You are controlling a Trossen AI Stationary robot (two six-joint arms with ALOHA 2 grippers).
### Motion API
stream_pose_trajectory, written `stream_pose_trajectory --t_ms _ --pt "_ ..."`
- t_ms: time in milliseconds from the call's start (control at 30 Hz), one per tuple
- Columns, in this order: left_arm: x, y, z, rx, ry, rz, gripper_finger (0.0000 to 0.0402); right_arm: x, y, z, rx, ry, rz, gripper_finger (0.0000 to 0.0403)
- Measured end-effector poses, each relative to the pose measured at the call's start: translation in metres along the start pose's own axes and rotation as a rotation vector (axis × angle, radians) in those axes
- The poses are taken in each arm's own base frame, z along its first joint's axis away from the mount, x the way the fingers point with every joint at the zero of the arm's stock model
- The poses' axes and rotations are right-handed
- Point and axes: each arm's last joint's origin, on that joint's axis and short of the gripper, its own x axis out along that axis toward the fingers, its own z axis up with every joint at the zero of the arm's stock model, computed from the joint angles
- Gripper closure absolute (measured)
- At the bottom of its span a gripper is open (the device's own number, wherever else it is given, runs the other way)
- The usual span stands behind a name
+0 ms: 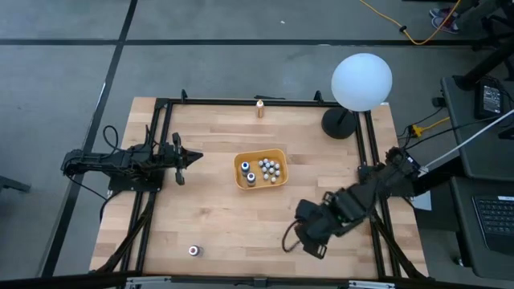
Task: Pick & Place food coloring
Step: Put the orange food coloring bottle into the yellow bin
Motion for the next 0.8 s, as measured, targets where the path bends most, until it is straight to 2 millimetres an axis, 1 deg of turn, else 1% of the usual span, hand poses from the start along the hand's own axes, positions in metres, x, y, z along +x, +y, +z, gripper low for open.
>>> stream_pose_trajectory --t_ms 67,200,367,533,600,667,800 --pt "0.0 0.0 0.0 0.0 0.0 0.0 0.0395 0.001 -0.006 0.012 -0.047 0.034 0.017 0.0276" --pt "0.0 0.0 0.0 0.0 0.0 0.0 0.0393 0.007 -0.025 0.05 -0.095 0.066 0.025 0.0276" --pt "0.0 0.0 0.0 0.0 0.0 0.0 0.0391 -0.001 -0.061 0.093 -0.113 0.019 0.024 0.0276" --pt "0.0 0.0 0.0 0.0 0.0 0.0 0.0394 -0.012 -0.101 0.131 -0.156 -0.039 0.023 0.0276" --pt "0.0 0.0 0.0 0.0 0.0 0.0 0.0395 -0.017 -0.113 0.144 -0.196 -0.059 0.024 0.0276" --pt "0.0 0.0 0.0 0.0 0.0 0.0 0.0395 -0.022 -0.121 0.159 -0.264 -0.091 0.024 0.0276" --pt "0.0 0.0 0.0 0.0 0.0 0.0 0.0396 -0.03 -0.131 0.188 -0.399 -0.17 0.026 0.0276"
